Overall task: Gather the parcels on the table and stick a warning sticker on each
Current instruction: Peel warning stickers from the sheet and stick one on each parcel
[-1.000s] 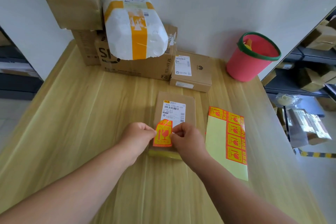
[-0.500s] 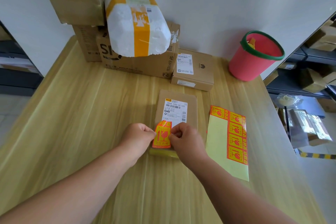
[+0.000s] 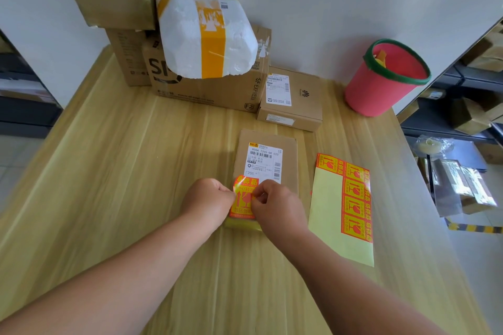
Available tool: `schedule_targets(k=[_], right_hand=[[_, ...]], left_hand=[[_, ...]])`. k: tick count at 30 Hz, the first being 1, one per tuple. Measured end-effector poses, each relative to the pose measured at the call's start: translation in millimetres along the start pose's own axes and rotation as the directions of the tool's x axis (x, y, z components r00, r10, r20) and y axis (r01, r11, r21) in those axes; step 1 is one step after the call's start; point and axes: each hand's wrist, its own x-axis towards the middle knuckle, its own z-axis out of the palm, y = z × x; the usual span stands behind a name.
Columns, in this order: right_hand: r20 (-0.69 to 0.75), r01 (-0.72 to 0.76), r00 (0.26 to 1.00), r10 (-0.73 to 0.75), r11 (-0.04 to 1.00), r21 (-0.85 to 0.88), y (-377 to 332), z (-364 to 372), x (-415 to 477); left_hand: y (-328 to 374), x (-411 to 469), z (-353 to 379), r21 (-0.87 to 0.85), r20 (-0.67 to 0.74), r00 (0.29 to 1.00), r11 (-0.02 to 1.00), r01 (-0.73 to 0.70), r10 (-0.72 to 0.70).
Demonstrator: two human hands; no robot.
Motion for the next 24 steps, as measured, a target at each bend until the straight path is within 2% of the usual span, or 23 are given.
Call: schedule_targets(k=[3, 5, 7, 8, 9, 10, 11, 13, 14, 15, 17, 21, 24], right_hand=[[-0.003, 0.043, 0.999, -0.043, 0.993, -0.108, -3, -1, 0], [-0.006, 0.067, 0.998, -0.069, 0.986, -0.155, -2, -2, 1], [-0.005, 0.092, 0.996, -0.093, 0.984, -0.153, 4, -4, 0], [-0.017, 0.110, 0.993, -0.113, 0.986, -0.129, 9, -5, 0], [-0.047, 0.146, 0.987, -0.152, 0.984, -0.102, 14, -4, -1], [-0.102, 0.209, 0.971, -0.218, 0.973, -0.094, 19, -3, -1], [-0.161, 0.281, 0.941, -0.297, 0.953, -0.116, 24, -1, -1], [-0.256, 0.397, 0.863, -0.436, 0.898, -0.190, 30, 4, -2], [-0.270, 0.427, 0.835, -0.479, 0.875, -0.228, 31, 6, -1], [-0.258, 0.438, 0.823, -0.505, 0.855, -0.276, 30, 8, -1], [-0.195, 0.423, 0.831, -0.521, 0.819, -0.388, 29, 11, 0], [-0.104, 0.379, 0.867, -0.487, 0.780, -0.497, 37, 21, 3], [-0.086, 0.377, 0.867, -0.490, 0.760, -0.530, 42, 25, 4]], left_hand=[[7, -3, -2, 0.173, -0.009, 1.000, 0.985, -0.027, 0.029], [11, -7, -3, 0.333, -0.026, 0.996, 0.940, -0.069, 0.082], [12, -11, -7, 0.464, -0.068, 0.989, 0.882, -0.086, 0.132], [10, -13, -10, 0.506, -0.096, 0.974, 0.852, -0.132, 0.207], [7, -13, -12, 0.545, -0.102, 0.931, 0.802, -0.243, 0.351], [2, -13, -13, 0.585, -0.065, 0.843, 0.705, -0.402, 0.534], [-4, -12, -11, 0.615, 0.010, 0.721, 0.564, -0.550, 0.693], [-14, -7, -7, 0.643, 0.134, 0.495, 0.304, -0.703, 0.859], [-17, -5, -5, 0.652, 0.176, 0.451, 0.239, -0.720, 0.875], [-20, -2, -3, 0.668, 0.214, 0.445, 0.202, -0.716, 0.870], [-22, 2, -1, 0.708, 0.257, 0.479, 0.174, -0.685, 0.839], [-30, 6, -1, 0.769, 0.333, 0.615, 0.171, -0.616, 0.714], [-35, 7, -2, 0.782, 0.362, 0.655, 0.166, -0.601, 0.663]])
